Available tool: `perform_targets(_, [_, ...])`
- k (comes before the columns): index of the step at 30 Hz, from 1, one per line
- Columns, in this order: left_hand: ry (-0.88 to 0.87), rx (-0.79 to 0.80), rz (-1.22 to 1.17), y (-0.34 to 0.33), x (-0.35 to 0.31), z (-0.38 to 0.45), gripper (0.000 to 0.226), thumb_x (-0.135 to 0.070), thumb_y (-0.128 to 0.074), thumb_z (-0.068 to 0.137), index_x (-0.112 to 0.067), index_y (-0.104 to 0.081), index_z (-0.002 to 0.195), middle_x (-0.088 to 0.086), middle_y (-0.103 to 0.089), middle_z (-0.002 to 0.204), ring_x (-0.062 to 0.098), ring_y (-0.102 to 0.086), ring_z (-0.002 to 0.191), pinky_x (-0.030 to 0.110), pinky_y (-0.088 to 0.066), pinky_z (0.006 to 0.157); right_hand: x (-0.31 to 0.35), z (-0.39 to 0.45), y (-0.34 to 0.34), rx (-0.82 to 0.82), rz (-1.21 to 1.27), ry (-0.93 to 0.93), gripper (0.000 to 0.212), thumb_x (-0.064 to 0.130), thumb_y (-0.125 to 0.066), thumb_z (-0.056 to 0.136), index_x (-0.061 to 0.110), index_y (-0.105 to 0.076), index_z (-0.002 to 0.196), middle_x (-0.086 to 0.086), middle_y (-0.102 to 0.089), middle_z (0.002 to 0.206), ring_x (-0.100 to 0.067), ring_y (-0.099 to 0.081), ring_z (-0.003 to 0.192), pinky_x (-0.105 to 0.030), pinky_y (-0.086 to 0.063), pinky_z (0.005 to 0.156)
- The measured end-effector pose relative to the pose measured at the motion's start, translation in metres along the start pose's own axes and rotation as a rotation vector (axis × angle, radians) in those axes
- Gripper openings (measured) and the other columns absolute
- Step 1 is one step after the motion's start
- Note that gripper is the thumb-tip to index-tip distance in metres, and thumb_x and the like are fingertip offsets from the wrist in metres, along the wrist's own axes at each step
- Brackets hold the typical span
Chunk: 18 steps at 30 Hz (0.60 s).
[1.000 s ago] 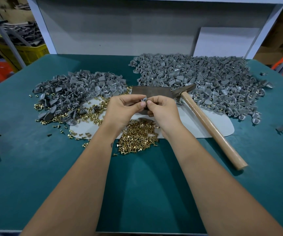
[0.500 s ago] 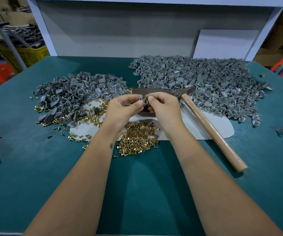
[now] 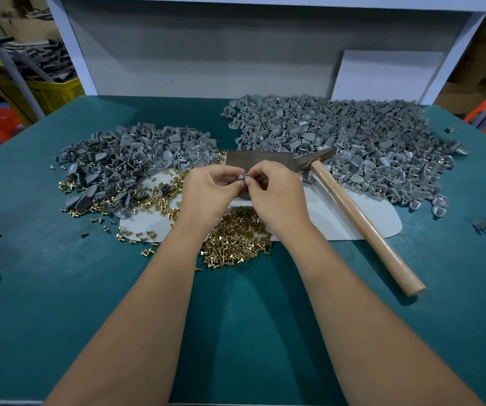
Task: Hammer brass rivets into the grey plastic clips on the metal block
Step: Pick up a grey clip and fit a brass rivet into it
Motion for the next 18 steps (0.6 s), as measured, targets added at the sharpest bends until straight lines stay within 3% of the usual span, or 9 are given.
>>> perform_targets(5, [-0.004,0.050,-0.026,-0.0024,-0.0008,-0.0025,0.023,0.007,-0.069,0.085,-0.015,-0.073,0.092,0.004,-0.074,0.087,0.014,-0.073,0.082,0.024,-0.059,0.078,-0.0011,-0.0025,0.0017,-0.034,-0.011,-0.018,0.008,0.012,-0.062,0.086,0.016,-0.064,0.079,0.006,-0.063,0.079,-0.010,-0.056,0.074,-0.031,-0.049,0.068])
perform_targets(14, [-0.051,0.031,-0.001,-0.0046,-0.0053,-0.0055,0.034,0.007,-0.069,0.084,-0.027,-0.071,0.079,-0.015,-0.071,0.070,0.002,-0.070,0.073,0.014,-0.054,0.071,0.0016,-0.0048,0.0007,-0.057,0.104,-0.149,0.014,0.003,-0.059,0.087,0.012,-0.066,0.079,0.005,-0.062,0.072,-0.013,-0.058,0.071,-0.029,-0.047,0.064])
perform_targets(18, [-0.052,0.015,0.001,-0.0054,-0.0066,-0.0058,0.031,0.005,-0.070,0.084,-0.026,-0.071,0.081,-0.011,-0.072,0.075,0.006,-0.072,0.075,0.019,-0.056,0.073,0.0046,-0.0060,0.0018,-0.063,0.079,-0.122,0.014,0.004,-0.058,0.088,0.013,-0.064,0.079,0.005,-0.062,0.073,-0.012,-0.056,0.070,-0.027,-0.044,0.063])
Point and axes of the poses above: each hand's wrist, its own z-axis towards the middle knuckle, its own y-axis out of the back of the hand, x = y × z, the point moved 3 cm from there along z, towards the middle knuckle
